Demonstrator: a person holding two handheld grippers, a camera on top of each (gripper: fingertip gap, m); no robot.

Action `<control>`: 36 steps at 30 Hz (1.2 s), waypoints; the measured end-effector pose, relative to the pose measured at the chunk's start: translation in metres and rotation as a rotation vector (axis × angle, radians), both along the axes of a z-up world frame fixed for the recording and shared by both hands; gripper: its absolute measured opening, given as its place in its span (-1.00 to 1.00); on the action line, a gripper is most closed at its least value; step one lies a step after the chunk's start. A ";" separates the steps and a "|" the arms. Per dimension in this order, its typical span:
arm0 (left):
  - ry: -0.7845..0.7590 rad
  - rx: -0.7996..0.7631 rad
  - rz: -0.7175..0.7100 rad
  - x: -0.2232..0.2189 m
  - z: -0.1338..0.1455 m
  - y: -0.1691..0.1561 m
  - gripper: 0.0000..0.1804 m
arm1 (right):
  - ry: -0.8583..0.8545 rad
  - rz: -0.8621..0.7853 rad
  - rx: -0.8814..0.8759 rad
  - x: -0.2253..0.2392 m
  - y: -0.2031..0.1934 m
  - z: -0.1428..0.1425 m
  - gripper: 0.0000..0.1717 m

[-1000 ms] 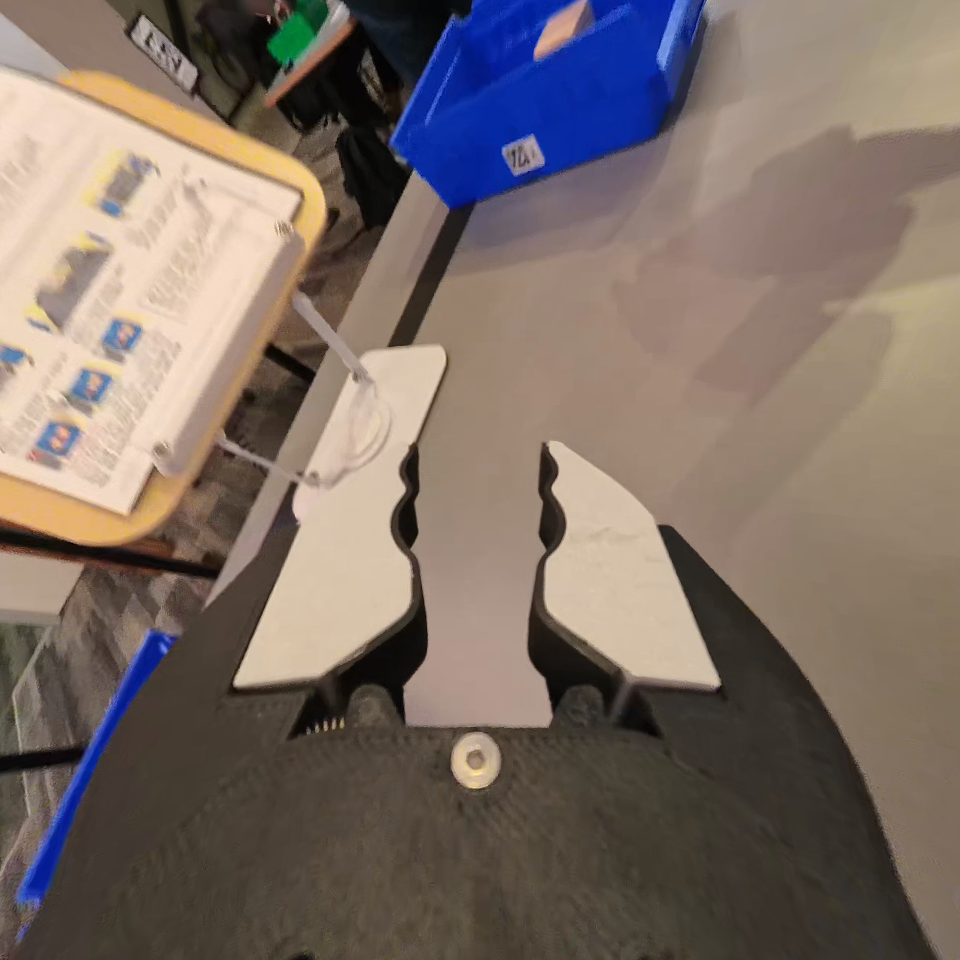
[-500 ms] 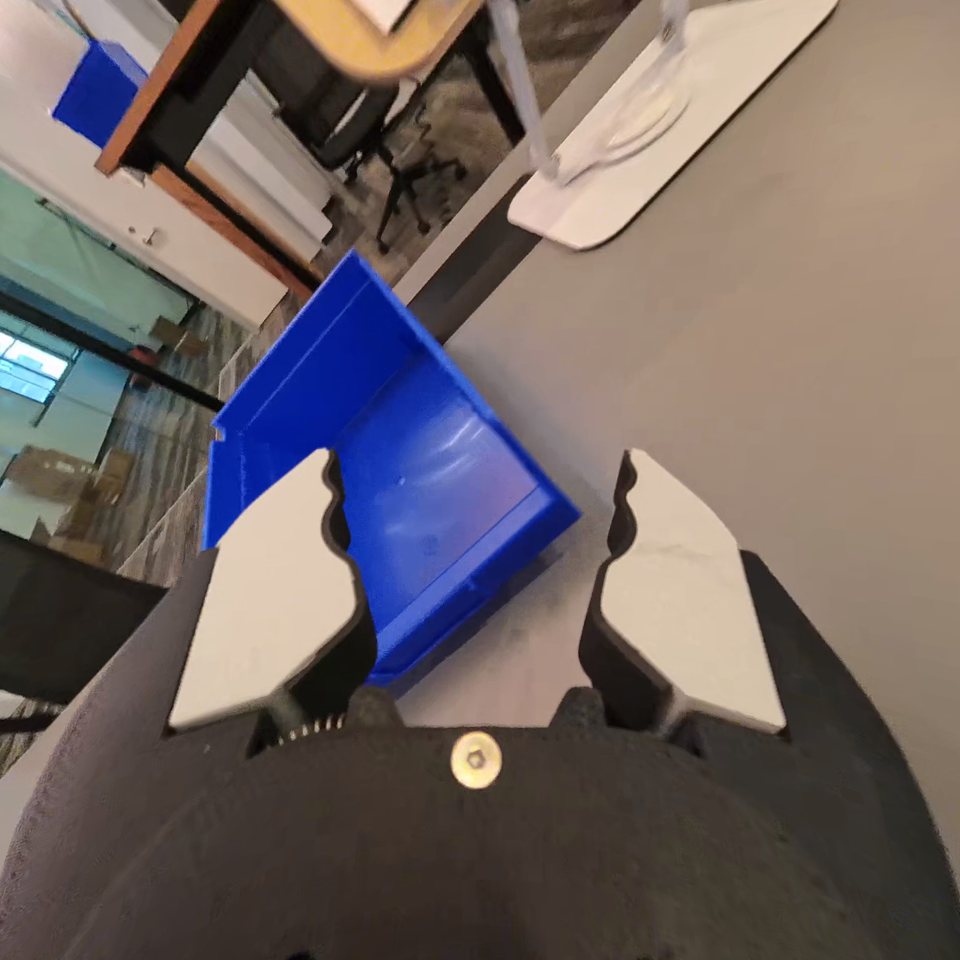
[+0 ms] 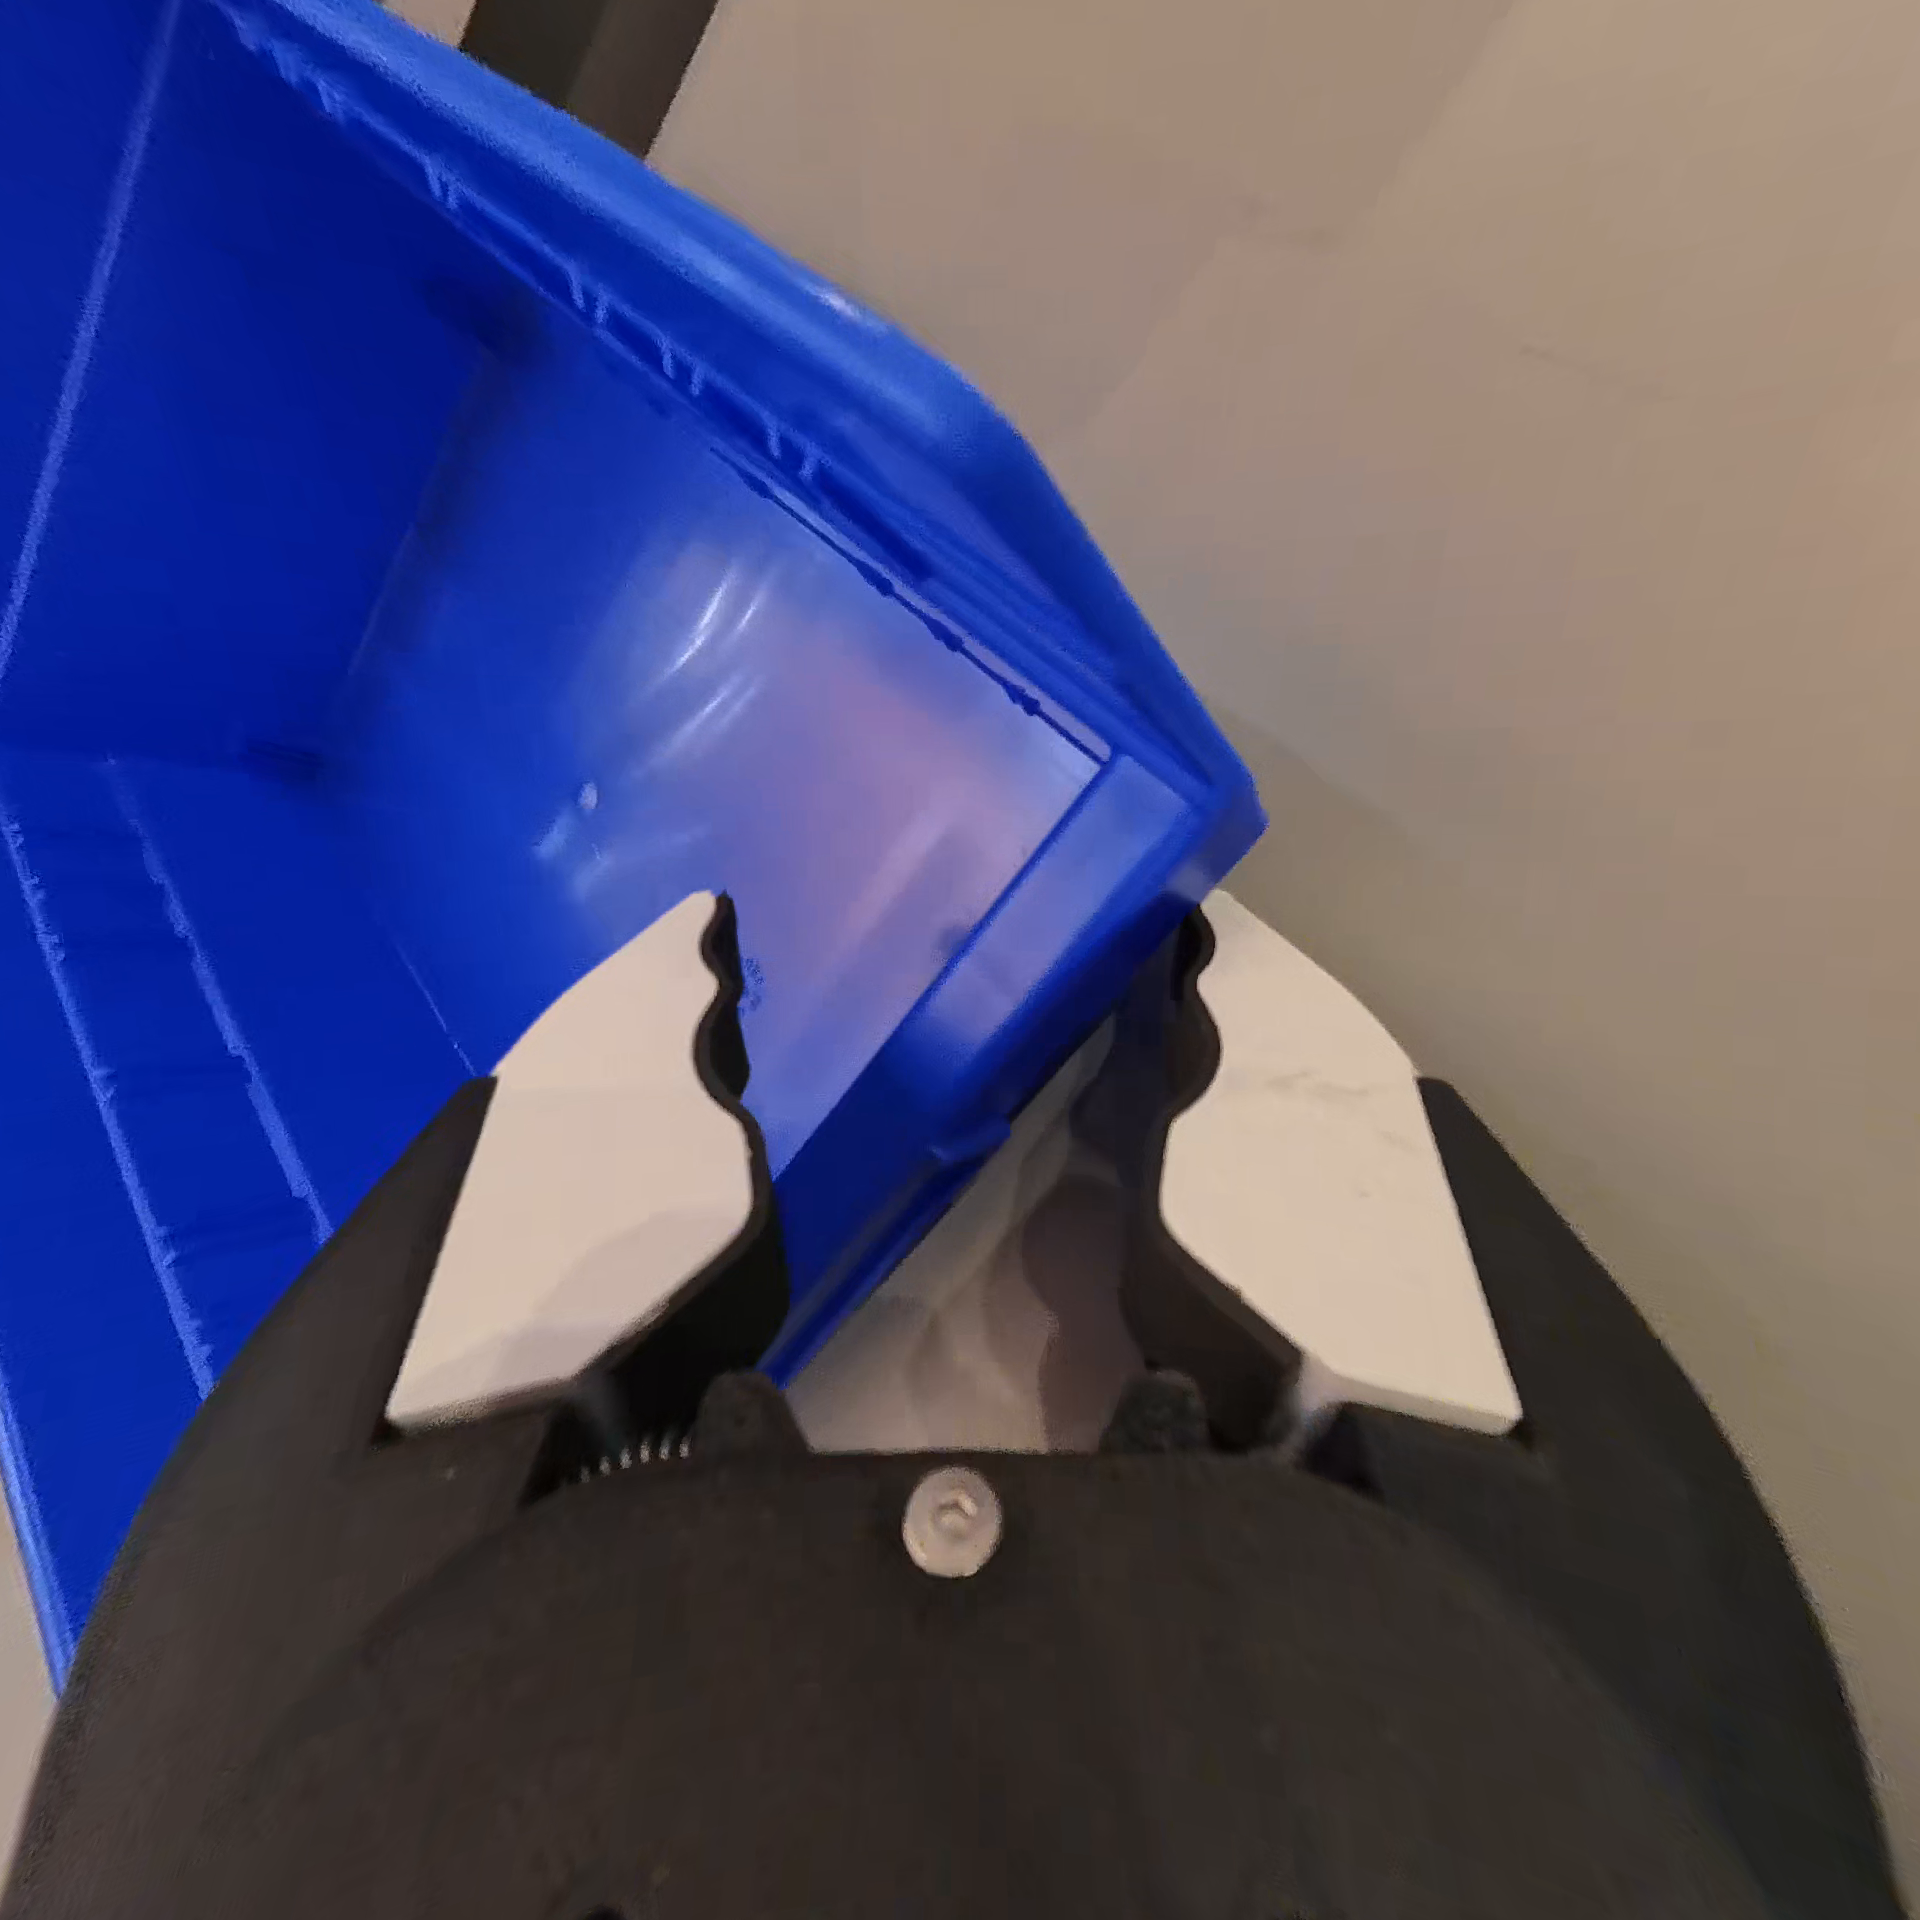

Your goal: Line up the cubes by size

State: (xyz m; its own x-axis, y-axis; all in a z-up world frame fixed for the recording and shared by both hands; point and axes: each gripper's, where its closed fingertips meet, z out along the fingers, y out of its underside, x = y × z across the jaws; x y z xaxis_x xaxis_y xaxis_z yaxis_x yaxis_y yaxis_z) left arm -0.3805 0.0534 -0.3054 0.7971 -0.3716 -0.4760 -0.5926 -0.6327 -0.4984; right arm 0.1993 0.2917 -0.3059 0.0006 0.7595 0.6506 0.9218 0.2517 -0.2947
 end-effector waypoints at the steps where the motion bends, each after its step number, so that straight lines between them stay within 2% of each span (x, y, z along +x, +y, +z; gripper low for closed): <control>1: 0.008 -0.010 -0.015 0.001 0.000 0.001 -0.15 | -0.007 0.013 0.007 -0.001 0.000 0.000 -0.54; 6: 0.128 -0.059 -0.114 0.009 -0.004 0.004 -0.47 | -0.052 0.048 -0.005 -0.006 -0.001 -0.003 -0.61; 9: 0.149 -0.085 -0.158 0.015 -0.007 0.006 -0.62 | -0.051 0.059 -0.006 -0.007 -0.001 -0.003 -0.62; 11: 0.093 -0.077 -0.142 0.019 -0.007 0.007 -0.63 | -0.052 0.060 -0.006 -0.007 -0.002 -0.003 -0.62; 16: 0.100 -0.085 -0.149 0.024 -0.007 -0.001 -0.63 | -0.039 0.077 -0.014 -0.010 -0.013 -0.003 -0.62; 23: 0.117 -0.074 -0.199 0.054 -0.006 -0.028 -0.65 | -0.047 0.107 -0.016 -0.017 -0.042 -0.002 -0.63; 36: 0.131 -0.128 -0.350 0.122 -0.007 -0.121 -0.67 | -0.052 0.267 -0.014 -0.057 -0.135 -0.002 -0.65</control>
State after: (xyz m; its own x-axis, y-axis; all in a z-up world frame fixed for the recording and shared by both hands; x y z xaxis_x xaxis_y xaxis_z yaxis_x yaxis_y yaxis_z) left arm -0.2585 -0.0676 -0.3127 0.5471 -0.6734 -0.4972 -0.8370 -0.4329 -0.3346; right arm 0.1418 0.1570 -0.3078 -0.2340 0.7374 0.6336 0.8372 0.4842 -0.2543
